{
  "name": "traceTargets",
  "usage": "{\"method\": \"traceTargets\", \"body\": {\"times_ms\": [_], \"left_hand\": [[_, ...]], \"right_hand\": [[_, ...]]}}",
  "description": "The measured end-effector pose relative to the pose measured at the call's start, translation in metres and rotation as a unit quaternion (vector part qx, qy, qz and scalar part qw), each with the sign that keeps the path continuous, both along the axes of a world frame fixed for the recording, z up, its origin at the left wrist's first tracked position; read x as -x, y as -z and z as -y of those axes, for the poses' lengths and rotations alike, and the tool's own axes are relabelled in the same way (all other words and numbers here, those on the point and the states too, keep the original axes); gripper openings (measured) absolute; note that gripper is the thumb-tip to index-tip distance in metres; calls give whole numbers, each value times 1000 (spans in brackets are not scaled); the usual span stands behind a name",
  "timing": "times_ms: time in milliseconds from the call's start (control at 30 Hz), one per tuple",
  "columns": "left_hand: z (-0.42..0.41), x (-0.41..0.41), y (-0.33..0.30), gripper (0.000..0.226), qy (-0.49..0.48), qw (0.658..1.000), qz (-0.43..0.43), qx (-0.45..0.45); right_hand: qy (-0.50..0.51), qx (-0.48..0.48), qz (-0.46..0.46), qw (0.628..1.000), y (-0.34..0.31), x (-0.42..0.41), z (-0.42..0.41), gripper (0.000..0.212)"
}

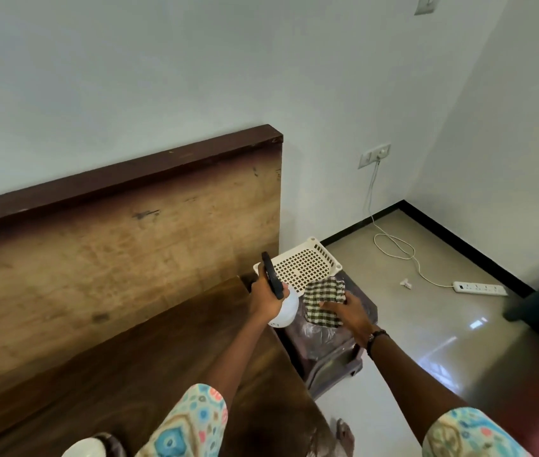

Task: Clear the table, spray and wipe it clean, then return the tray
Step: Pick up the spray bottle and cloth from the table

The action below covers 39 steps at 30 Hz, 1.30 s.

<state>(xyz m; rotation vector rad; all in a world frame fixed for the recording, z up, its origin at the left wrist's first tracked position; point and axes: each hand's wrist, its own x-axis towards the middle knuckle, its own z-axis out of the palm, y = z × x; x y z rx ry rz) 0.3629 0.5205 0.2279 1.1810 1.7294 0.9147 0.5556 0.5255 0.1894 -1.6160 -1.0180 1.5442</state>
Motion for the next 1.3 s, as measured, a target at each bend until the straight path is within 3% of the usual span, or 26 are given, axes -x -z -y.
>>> {"method": "traceTargets", "body": {"times_ms": [100, 200, 367, 600, 700, 833, 933, 1100, 1233, 1300], "left_hand": [[-52, -23, 18, 50, -57, 998, 19, 9], [-100, -42, 42, 57, -94, 995, 33, 24], [-172, -61, 116, 66, -139, 988, 33, 62], [-216, -70, 176, 20, -180, 982, 5, 49], [-220, -71, 185, 45, -181, 981, -26, 62], [-223, -72, 180, 71, -214, 973, 47, 74], [-219, -68, 179, 88, -180, 980, -2, 90], [-204, -66, 183, 87, -154, 985, -24, 76], [-189, -63, 193, 87, -128, 988, -8, 82], [-182, -62, 197, 88, -115, 990, -9, 83]], "right_hand": [[-10, 16, 3, 1000, 28, -26, -56, 38], [-6, 38, 28, 999, 57, -48, -107, 46], [-32, 78, 31, 996, 103, -68, -183, 33], [-64, 95, 52, 992, 154, -72, -245, 48], [-81, 96, 57, 990, 164, -70, -258, 47], [-95, 116, 62, 987, 176, -70, -267, 51], [-122, 110, 74, 984, 182, -66, -272, 47], [-151, 73, 60, 984, 170, -54, -278, 39], [-202, 70, 14, 977, 164, -50, -285, 53], [-255, 57, 45, 964, 160, -54, -284, 62]]}}
